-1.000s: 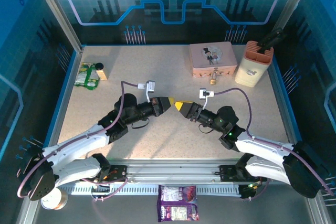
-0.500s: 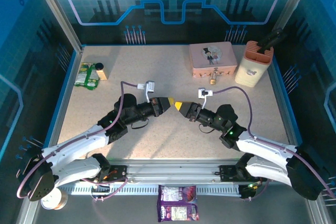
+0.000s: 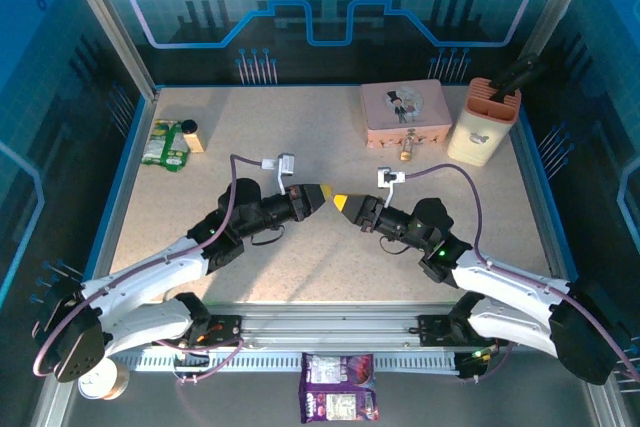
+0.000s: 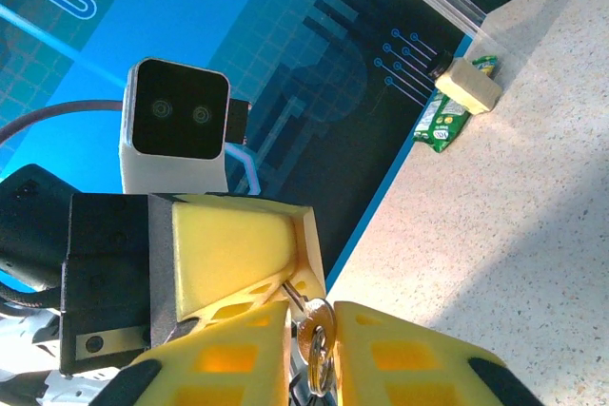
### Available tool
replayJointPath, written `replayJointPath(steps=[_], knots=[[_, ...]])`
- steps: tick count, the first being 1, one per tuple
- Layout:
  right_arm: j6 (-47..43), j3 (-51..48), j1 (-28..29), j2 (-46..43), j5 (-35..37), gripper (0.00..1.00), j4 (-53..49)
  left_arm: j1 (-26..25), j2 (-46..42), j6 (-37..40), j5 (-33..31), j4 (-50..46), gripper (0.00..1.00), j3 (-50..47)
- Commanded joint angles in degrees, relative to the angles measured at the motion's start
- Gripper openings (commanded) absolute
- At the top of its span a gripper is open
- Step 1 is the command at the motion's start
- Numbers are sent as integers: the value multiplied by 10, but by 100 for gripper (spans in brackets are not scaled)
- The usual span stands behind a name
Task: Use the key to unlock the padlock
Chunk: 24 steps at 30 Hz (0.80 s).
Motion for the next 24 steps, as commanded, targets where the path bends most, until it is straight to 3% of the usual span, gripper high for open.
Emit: replayJointPath(steps=[1,14,17,21,24], knots=[[-3,22,1,-10,-14,17,2,0,1,-3,-5,16,0,18],[-1,17,1,-18,-9,6,-5,-2,-12,13,-28,20,0,3],[-9,23,1,-28,-2,2,-29,-2,-12,15,-34,15,4,1],[-30,39,-4,-56,14,0,-111,-1,-15,34,-39,-7,30,4],[-76,86,-14,-102,79,0,-316,1,-36,72,-69,-80,50,26]])
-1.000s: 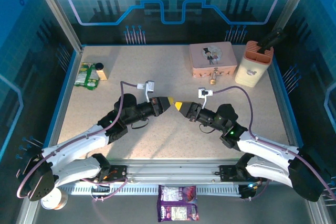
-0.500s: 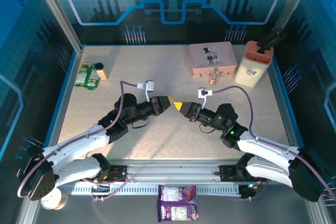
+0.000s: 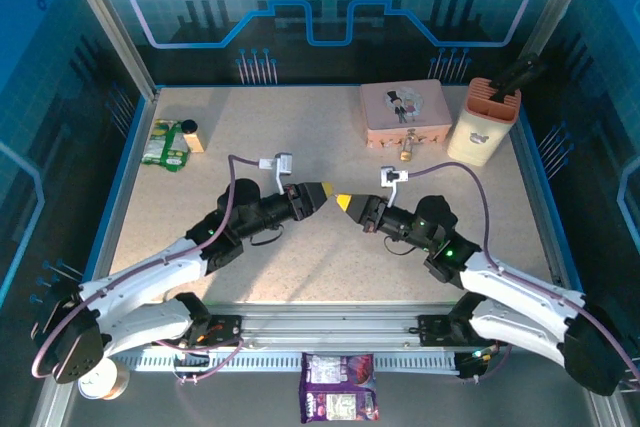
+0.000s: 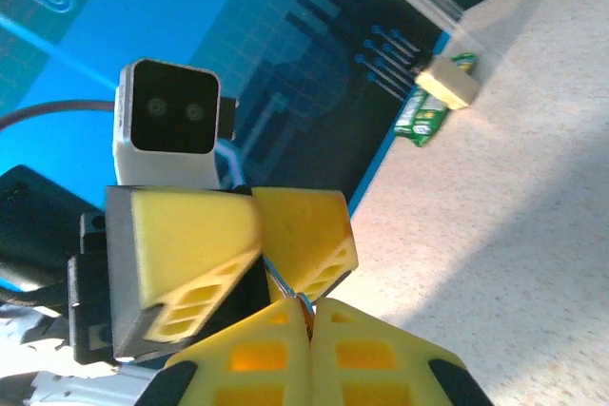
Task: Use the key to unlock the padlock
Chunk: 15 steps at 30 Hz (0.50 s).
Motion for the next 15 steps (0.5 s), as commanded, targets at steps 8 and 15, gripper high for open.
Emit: replayJointPath(steps=[8,15], knots=[[-166,160,-21,-135,264,0,-550,43,-7,99,-103,-242,66,105],[-203,216,-22,-213,342,0,-679,42,147,114,-34,-229,66,200]])
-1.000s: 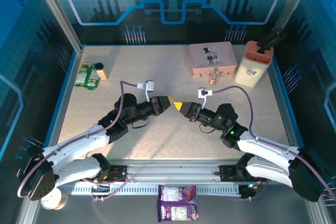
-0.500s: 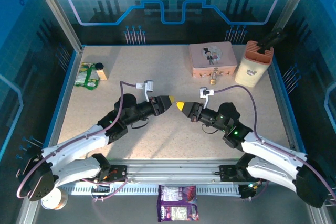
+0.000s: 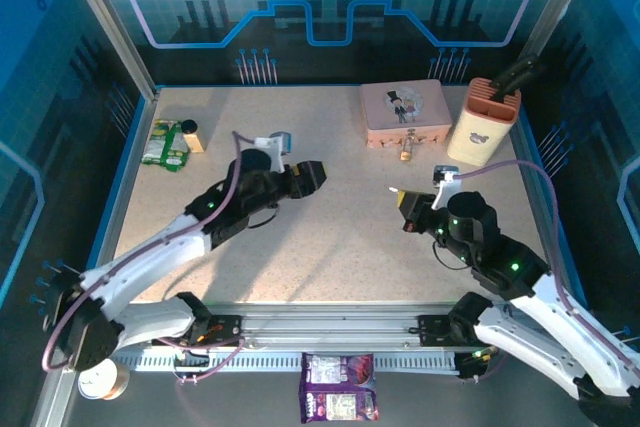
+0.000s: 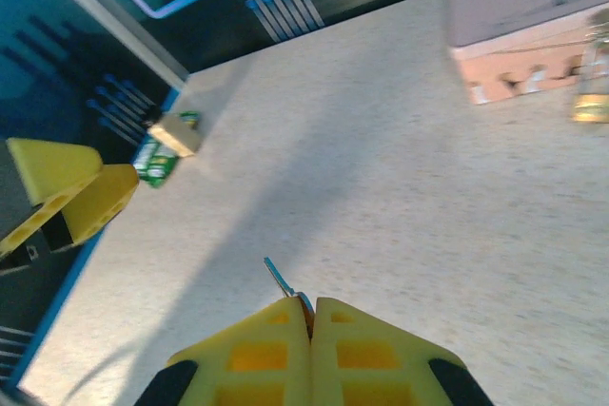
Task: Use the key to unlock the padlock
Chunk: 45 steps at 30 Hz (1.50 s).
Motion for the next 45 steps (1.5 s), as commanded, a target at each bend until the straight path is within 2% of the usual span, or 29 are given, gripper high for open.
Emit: replayJointPath(steps=[1,4,7,16,23,30,41,45], knots=[[-39,41,-5,-38,70,0,-112,-6,74,23,42,-9,67,54],[-45,52,-6,-68,89,0,-145,-20,156,26,50,-7,68,114],[-42,71,-6,-99,93,0,-156,-27,246,10,88,-11,67,190],[-28,83,-6,-166,83,0,-182,-55,498,20,51,-52,67,420],[-21,74,-6,-198,76,0,-202,-77,659,67,-27,-146,68,639],[-7,59,-5,-225,75,0,-215,-79,765,59,-115,-197,69,777],[-3,27,-5,-229,62,0,-202,-79,922,36,-153,-248,69,981],[5,13,-5,-226,47,0,-186,-79,941,26,-165,-242,67,998]])
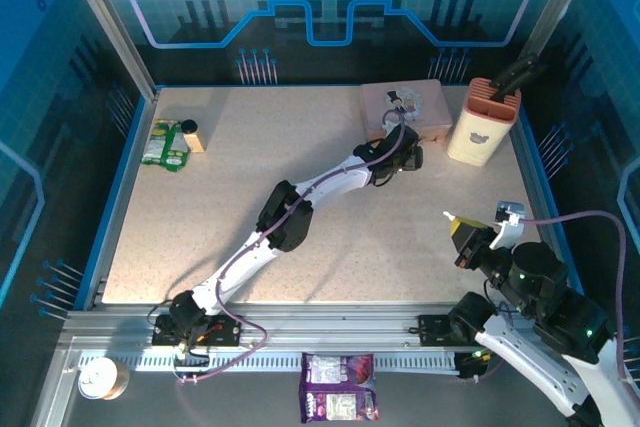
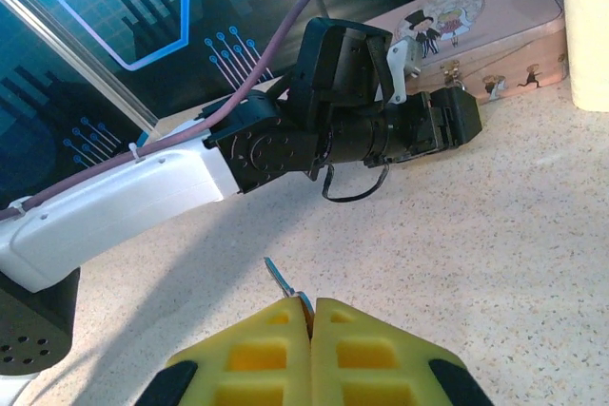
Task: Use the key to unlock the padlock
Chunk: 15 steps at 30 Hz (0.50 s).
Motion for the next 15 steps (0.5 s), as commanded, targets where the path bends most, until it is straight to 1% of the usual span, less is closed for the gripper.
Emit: replayJointPath(steps=[1,9,15], knots=[[15,-15,-5,-1,-17,0,22,0,16,-19,-19,-8,66,32],[34,-38,-5,1,-39,0,43,0,52,-83,-5,22,63,62],[35,-35,-5,-1,-43,0,39,2,60,-105,-14,17,57,68]])
